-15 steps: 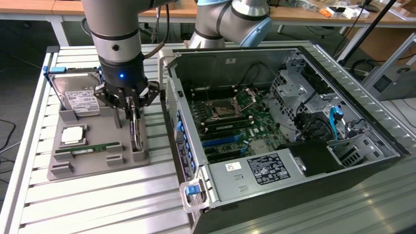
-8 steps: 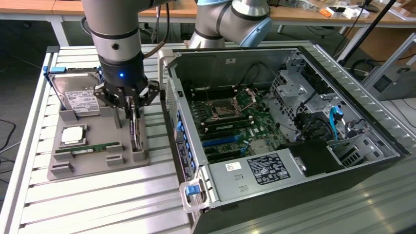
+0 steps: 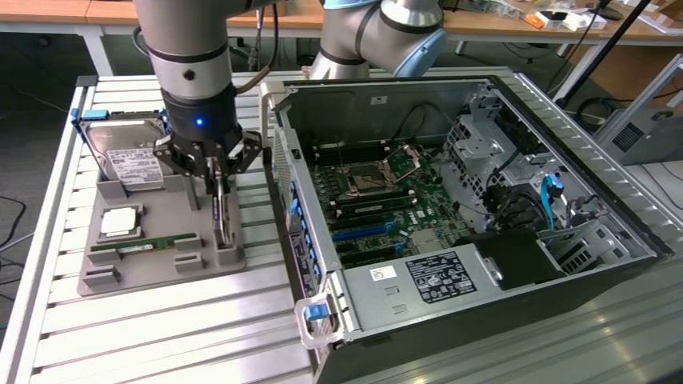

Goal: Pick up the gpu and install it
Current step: 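Pick up the gpu and move the gpu toward the slot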

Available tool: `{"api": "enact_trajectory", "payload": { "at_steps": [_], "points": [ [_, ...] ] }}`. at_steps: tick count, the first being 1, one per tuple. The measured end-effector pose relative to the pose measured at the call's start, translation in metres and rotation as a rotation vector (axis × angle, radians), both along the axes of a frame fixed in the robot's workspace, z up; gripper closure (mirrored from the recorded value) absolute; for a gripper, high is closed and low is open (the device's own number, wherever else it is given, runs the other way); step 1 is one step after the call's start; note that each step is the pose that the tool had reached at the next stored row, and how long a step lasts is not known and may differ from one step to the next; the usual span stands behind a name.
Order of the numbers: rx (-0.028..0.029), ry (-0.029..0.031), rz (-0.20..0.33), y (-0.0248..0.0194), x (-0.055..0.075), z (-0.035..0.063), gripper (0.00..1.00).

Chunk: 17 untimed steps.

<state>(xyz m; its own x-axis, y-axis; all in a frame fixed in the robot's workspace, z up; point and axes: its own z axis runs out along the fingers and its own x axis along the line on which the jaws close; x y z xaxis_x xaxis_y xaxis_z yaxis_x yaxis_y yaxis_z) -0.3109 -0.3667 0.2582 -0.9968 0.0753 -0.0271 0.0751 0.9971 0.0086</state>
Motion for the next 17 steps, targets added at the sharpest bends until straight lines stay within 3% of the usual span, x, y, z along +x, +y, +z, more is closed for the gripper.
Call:
{"api": "enact_trajectory", "payload": {
  "at_steps": [17],
  "points": [
    [0.0001, -0.0001, 0.000, 0.0000, 0.0000, 0.0042, 0.73]
  ]
}}
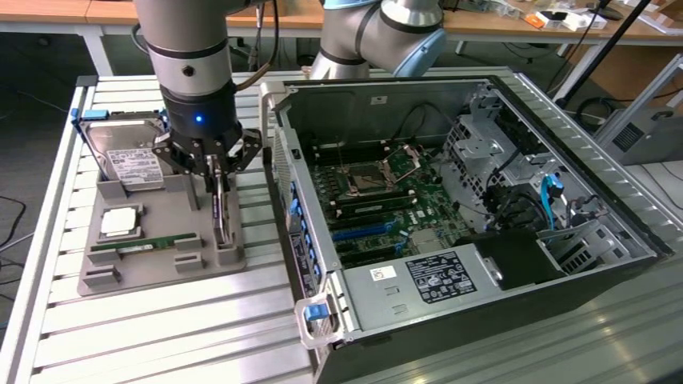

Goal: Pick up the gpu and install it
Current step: 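Pick up the gpu and move the gpu toward the slot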

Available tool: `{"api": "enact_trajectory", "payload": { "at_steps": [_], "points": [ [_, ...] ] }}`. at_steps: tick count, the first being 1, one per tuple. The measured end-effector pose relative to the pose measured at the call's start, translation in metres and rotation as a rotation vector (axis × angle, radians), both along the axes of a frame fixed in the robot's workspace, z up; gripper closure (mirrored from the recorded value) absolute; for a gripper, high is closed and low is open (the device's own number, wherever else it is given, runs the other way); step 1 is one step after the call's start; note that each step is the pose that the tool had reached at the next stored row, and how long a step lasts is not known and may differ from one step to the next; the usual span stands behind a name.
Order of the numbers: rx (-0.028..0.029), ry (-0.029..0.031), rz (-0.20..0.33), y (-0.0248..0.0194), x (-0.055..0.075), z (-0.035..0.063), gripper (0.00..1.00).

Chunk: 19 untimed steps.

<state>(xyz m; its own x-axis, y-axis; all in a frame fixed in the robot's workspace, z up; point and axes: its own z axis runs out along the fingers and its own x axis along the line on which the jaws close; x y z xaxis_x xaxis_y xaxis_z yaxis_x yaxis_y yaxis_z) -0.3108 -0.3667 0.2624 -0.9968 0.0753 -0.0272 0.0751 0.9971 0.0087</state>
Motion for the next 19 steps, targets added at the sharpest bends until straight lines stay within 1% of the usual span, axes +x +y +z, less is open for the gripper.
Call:
{"api": "enact_trajectory", "payload": {
  "at_steps": [9, 11, 19],
  "points": [
    [0.0000, 0.0000, 0.000, 0.0000, 0.0000, 0.0019, 0.73],
    [0.0003, 0.0000, 0.000, 0.0000, 0.0000, 0.0050, 0.73],
    [0.0003, -0.0001, 0.000, 0.0000, 0.0000, 0.0064, 0.73]
  ]
}}
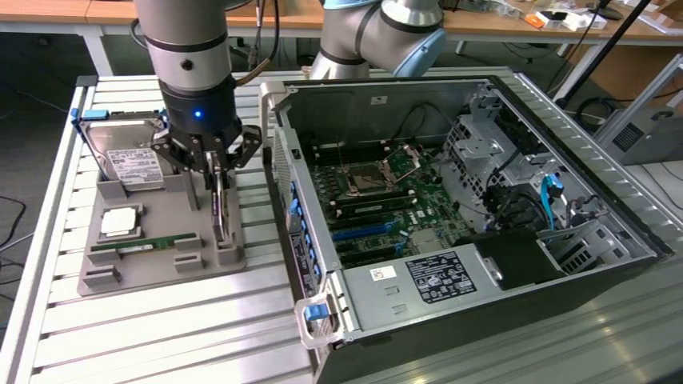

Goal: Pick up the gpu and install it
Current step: 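Pick up the gpu and move the gpu toward the slot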

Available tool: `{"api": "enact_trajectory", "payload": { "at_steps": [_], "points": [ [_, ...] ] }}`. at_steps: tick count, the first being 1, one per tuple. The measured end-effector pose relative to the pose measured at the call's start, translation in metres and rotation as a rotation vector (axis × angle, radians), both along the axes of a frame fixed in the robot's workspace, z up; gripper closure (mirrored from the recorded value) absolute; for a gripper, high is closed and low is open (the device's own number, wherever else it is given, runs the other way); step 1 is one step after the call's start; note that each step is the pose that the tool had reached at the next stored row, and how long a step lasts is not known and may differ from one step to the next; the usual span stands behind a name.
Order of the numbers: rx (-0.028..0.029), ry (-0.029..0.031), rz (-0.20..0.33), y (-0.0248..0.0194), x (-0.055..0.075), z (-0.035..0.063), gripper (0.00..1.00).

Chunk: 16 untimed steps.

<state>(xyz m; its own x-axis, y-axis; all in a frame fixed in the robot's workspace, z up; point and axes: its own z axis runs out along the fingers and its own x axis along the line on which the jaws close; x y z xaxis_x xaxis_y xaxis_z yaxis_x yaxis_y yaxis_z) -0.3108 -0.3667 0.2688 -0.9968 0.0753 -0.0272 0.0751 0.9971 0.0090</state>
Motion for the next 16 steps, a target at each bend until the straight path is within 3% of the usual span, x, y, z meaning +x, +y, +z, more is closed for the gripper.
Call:
{"api": "enact_trajectory", "payload": {
  "at_steps": [16],
  "points": [
    [-0.0001, 0.0001, 0.000, 0.0000, 0.0000, 0.0037, 0.73]
  ]
}}
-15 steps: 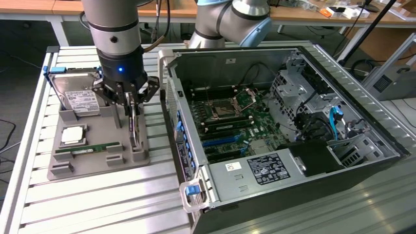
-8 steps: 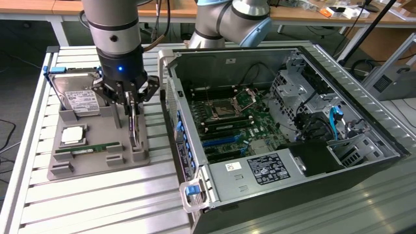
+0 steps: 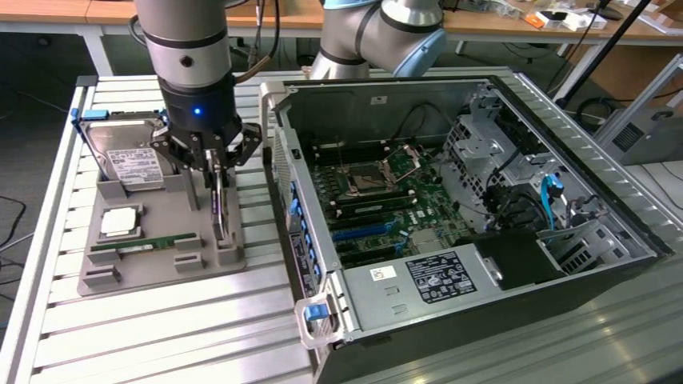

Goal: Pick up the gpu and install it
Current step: 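Pick up the gpu and move the gpu toward the slot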

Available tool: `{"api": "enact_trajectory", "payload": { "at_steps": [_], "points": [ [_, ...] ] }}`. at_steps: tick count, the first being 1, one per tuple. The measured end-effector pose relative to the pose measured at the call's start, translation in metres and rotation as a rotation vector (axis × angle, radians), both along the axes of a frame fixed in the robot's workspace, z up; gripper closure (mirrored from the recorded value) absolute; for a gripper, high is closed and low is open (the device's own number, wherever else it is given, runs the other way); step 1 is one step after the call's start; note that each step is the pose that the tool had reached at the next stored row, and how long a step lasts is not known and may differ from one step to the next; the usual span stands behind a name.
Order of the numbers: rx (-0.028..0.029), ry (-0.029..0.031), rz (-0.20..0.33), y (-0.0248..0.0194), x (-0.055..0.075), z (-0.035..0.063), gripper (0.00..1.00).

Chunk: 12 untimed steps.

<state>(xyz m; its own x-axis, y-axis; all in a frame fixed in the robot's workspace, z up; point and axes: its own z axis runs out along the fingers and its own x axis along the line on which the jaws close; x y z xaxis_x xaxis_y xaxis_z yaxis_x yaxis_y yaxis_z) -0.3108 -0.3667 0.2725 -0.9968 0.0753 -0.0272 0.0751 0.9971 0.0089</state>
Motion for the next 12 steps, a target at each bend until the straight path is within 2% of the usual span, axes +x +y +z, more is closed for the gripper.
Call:
{"api": "enact_trajectory", "payload": {
  "at_steps": [12],
  "points": [
    [0.0000, 0.0000, 0.000, 0.0000, 0.0000, 0.0027, 0.73]
  ]
}}
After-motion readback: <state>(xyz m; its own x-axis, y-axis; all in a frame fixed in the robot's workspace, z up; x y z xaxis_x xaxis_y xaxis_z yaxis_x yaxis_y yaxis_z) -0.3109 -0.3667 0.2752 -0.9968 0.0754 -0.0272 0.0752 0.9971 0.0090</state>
